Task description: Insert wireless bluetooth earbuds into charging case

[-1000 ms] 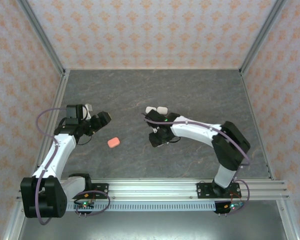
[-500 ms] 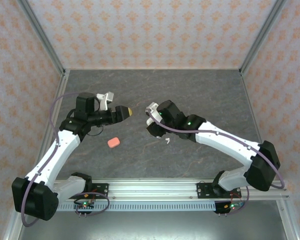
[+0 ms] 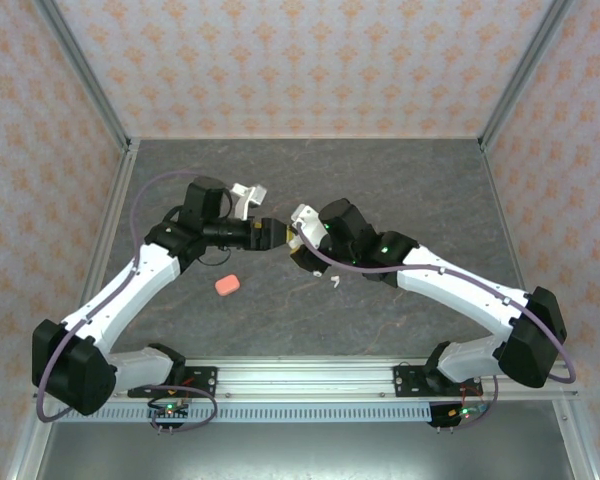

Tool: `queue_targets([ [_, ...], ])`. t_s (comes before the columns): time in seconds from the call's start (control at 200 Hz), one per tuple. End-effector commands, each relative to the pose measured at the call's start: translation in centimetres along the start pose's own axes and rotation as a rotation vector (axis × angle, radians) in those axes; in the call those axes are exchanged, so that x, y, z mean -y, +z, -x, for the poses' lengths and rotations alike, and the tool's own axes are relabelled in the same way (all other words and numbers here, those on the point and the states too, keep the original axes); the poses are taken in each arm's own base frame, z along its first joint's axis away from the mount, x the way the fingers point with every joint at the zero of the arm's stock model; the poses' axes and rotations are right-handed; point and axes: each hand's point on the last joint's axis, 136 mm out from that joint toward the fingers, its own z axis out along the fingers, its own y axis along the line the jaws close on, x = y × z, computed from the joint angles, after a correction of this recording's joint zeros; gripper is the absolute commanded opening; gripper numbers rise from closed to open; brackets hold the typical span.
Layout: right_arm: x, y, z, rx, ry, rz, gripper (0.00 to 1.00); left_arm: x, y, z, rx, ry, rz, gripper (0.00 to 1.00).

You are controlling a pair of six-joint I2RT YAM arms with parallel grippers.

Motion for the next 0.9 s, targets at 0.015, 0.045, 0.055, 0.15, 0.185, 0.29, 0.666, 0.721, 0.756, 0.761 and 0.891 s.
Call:
queue_targets([
  [0.015, -0.2, -1.0, 2.1, 0.077, -0.028, 0.013, 0.48, 1.6, 0.6, 0.3, -0.026, 0.064, -0.043, 0.69],
  [0.045, -0.2, -1.0, 2.1, 0.079, -0.027, 0.013, 0.48, 1.6, 0.8, 0.2, -0.034, 0.066, -0.044, 0.67],
  [0.055, -0.3, -1.0, 2.1, 0.077, -0.028, 0.015, 0.48, 1.6, 0.9, 0.2, -0.038, 0.067, -0.045, 0.66],
  [0.15, -0.3, -0.9, 2.3, 0.086, -0.025, 0.018, 0.48, 1.6, 1.6, -0.2, -0.068, 0.07, -0.044, 0.59],
  [0.185, -0.3, -0.9, 2.4, 0.087, -0.021, 0.018, 0.48, 1.6, 1.8, -0.3, -0.077, 0.07, -0.043, 0.56],
  [0.29, -0.4, -0.8, 2.4, 0.088, -0.016, 0.022, 0.48, 1.4, 2.3, -0.7, -0.104, 0.069, -0.039, 0.5],
  [0.666, 0.3, -0.5, 1.7, 0.035, -0.009, -0.006, 0.56, 1.5, 1.9, -1.2, -0.127, 0.1, -0.02, 0.23],
  [0.721, 0.2, -0.5, 1.6, 0.024, -0.007, -0.003, 0.64, 1.5, 1.7, -1.0, -0.117, 0.107, -0.01, 0.22],
  [0.756, 0.2, -0.6, 1.4, 0.015, -0.004, 0.0, 0.7, 1.5, 1.7, -0.9, -0.11, 0.11, -0.003, 0.21],
  [0.761, 0.2, -0.6, 1.4, 0.013, -0.004, 0.002, 0.71, 1.5, 1.6, -0.8, -0.107, 0.112, -0.003, 0.21],
  [0.891, -0.1, -1.7, 0.8, -0.002, 0.019, 0.026, 0.93, 1.3, 1.3, 0.3, -0.05, 0.13, 0.039, 0.19],
])
